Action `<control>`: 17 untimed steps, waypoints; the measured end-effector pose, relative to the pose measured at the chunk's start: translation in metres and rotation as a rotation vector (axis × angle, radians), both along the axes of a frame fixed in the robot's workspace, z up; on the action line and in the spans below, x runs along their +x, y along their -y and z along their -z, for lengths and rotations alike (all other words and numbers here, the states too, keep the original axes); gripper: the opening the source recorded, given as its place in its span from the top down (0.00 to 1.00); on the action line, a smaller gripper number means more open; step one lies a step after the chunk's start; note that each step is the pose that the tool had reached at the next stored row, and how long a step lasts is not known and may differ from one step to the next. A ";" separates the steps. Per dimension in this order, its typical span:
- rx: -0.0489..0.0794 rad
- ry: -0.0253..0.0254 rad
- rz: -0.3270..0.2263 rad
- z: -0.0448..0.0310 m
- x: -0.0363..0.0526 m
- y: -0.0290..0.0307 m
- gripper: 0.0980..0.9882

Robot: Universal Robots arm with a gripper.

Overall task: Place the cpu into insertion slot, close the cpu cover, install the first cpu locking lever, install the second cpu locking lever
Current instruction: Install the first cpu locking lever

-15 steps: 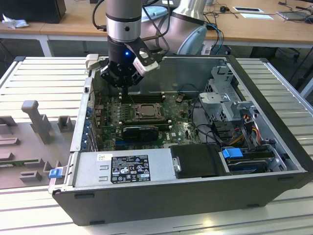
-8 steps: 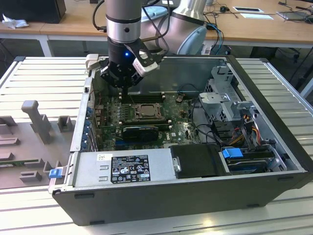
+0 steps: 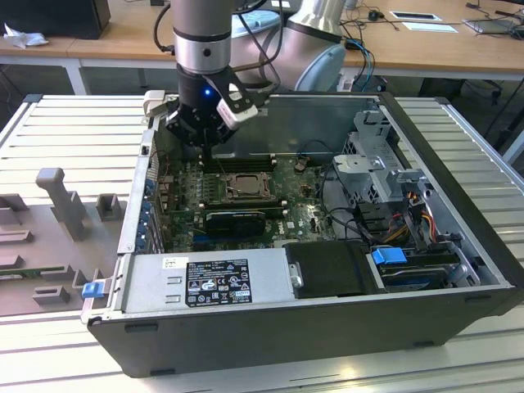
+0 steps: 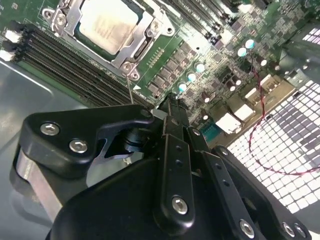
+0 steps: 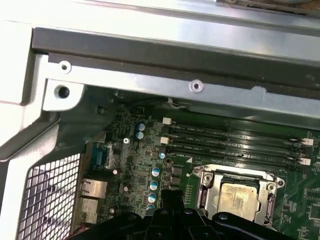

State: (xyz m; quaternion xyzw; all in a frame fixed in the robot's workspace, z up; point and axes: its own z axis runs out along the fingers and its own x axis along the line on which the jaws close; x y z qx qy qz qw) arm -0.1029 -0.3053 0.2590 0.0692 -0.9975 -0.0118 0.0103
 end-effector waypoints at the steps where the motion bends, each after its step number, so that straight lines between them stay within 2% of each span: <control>1: 0.000 0.0009 0.001 0.0000 0.0000 -0.0013 0.99; 2: 0.000 0.0021 0.002 0.0001 0.0000 -0.0031 0.99; 4: 0.000 0.0078 0.003 0.0003 -0.0001 -0.0130 0.99; 6: 0.000 0.0099 0.004 0.0006 -0.0001 -0.0165 0.99; 9: 0.000 0.0113 0.008 0.0013 0.0014 -0.0175 0.99; 12: 0.000 0.0115 0.015 0.0021 0.0069 -0.0175 0.99; 16: 0.000 0.0114 0.024 0.0028 0.0265 -0.0175 0.99; 17: 0.000 0.0114 0.024 0.0028 0.0286 -0.0175 0.99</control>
